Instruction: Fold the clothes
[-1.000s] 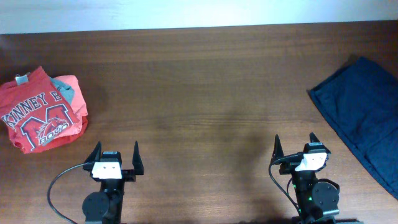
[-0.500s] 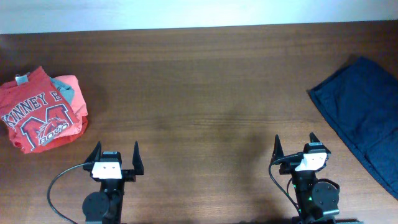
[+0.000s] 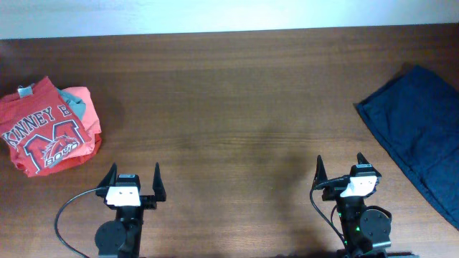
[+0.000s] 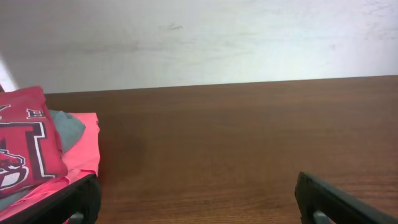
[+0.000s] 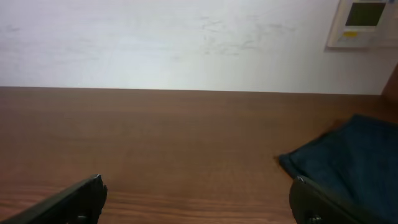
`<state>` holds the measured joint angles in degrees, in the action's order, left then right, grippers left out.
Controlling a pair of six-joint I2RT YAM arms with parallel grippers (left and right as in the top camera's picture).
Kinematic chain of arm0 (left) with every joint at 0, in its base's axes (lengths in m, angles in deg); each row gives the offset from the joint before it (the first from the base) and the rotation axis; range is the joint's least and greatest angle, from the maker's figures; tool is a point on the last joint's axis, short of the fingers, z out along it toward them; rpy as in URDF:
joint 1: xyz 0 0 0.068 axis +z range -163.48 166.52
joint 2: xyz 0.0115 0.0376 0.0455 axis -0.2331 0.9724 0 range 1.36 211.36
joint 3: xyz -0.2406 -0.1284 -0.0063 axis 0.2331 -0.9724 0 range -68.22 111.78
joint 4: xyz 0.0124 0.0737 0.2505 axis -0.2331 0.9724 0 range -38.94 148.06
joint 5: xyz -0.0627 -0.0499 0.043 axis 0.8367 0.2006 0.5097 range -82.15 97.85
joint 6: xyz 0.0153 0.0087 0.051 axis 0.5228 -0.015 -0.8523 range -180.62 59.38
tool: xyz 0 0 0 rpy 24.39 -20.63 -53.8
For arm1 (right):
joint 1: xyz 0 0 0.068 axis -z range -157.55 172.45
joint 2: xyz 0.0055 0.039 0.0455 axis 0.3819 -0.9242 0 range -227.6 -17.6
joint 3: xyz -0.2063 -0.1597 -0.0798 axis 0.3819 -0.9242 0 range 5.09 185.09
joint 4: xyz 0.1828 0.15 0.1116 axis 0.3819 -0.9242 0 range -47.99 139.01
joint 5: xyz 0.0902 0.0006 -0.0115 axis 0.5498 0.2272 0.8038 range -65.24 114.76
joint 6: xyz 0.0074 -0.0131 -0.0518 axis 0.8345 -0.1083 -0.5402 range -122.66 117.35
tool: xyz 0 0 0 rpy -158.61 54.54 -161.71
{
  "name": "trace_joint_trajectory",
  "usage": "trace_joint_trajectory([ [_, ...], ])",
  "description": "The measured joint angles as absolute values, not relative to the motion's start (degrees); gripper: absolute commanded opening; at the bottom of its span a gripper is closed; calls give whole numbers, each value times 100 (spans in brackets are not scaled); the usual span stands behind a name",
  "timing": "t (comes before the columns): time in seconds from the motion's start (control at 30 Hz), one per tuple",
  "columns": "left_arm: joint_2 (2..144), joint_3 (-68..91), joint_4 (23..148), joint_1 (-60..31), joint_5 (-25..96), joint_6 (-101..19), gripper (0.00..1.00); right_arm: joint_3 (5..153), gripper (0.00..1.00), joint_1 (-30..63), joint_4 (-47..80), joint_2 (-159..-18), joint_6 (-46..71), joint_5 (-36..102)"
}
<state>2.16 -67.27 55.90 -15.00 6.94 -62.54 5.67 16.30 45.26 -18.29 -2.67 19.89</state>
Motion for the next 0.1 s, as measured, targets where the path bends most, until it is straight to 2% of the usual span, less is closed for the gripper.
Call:
trace_joint_trajectory([
  [0.1, 216, -6727, 5590, -1500, 694, -6254, 99, 567, 99, 1630, 4526, -1829, -264, 1991],
])
